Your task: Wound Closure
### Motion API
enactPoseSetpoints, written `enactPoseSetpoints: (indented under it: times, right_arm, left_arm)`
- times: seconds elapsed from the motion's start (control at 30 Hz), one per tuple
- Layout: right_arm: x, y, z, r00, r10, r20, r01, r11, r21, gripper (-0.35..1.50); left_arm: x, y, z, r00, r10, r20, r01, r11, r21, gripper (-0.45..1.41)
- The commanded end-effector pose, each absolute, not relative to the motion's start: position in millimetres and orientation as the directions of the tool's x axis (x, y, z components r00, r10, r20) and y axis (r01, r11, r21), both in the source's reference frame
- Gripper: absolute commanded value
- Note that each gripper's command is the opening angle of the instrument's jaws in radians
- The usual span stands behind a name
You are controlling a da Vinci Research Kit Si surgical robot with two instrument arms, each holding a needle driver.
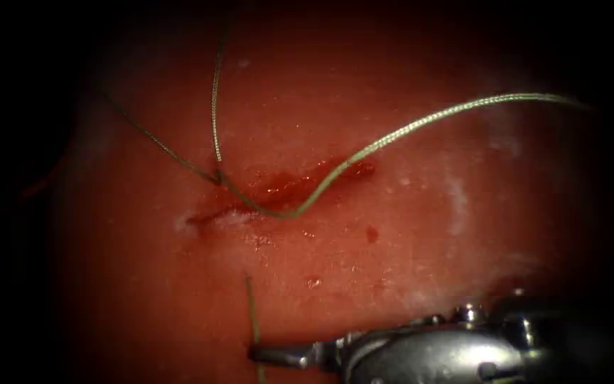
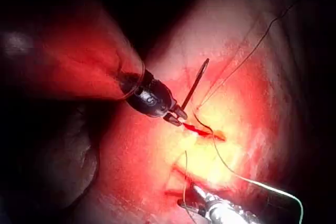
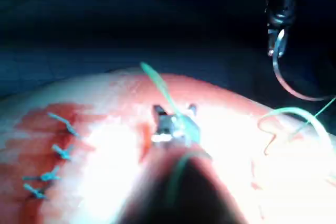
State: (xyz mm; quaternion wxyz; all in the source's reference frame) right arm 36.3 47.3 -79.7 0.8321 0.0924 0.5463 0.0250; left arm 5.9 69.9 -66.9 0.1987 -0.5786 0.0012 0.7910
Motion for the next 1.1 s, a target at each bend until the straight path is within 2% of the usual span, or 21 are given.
enactPoseSetpoints:
  times: [0.03,0.27,0.47,0.6,0.63,0.67,0.7,0.73,0.77,1.1]
  right_arm:
    - [36.3,48.4,-78.6,0.401,0.159,-0.902,0.022,0.983,0.183,1.28]
    - [36.3,50.1,-75.9,0.410,0.163,-0.898,-0.012,0.985,0.173,1.26]
    - [39.6,50.3,-73.6,0.412,0.153,-0.898,-0.009,0.986,0.164,1.25]
    - [40.8,49.9,-72.6,0.411,0.140,-0.901,-0.004,0.988,0.152,1.13]
    - [40.8,49.8,-72.3,0.409,0.138,-0.902,0.010,0.988,0.155,1.03]
    - [40.6,49.6,-71.9,0.408,0.128,-0.904,0.031,0.988,0.154,0.78]
    - [40.3,49.5,-71.8,0.403,0.119,-0.908,0.049,0.987,0.151,0.26]
    - [40.3,49.5,-71.8,0.403,0.119,-0.908,0.049,0.987,0.151,0.26]
    - [39.8,49.3,-72.1,0.375,0.112,-0.920,0.129,0.977,0.172,-0.35]
    - [40.6,45.4,-75.4,0.389,0.063,-0.919,0.272,0.945,0.180,-0.35]
  left_arm:
    - [5.3,69.5,-66.3,-0.250,0.314,-0.916,-0.313,-0.921,-0.231,-0.35]
    - [5.3,69.5,-66.3,-0.250,0.314,-0.916,-0.313,-0.921,-0.231,-0.35]
    - [5.3,69.5,-66.3,-0.250,0.314,-0.916,-0.313,-0.921,-0.231,-0.35]
    - [5.2,69.5,-66.3,-0.250,0.314,-0.916,-0.313,-0.921,-0.231,-0.35]
    - [5.2,69.5,-66.3,-0.250,0.314,-0.916,-0.314,-0.921,-0.231,-0.35]
    - [5.2,69.5,-66.3,-0.250,0.314,-0.916,-0.311,-0.922,-0.232,-0.35]
    - [5.2,69.5,-66.3,-0.250,0.314,-0.916,-0.311,-0.922,-0.231,-0.35]
    - [5.2,69.5,-66.3,-0.250,0.314,-0.916,-0.311,-0.922,-0.231,-0.35]
    - [5.1,69.5,-66.3,-0.250,0.314,-0.916,-0.311,-0.922,-0.231,-0.35]
    - [5.1,69.5,-66.3,-0.252,0.315,-0.915,-0.310,-0.922,-0.232,-0.35]
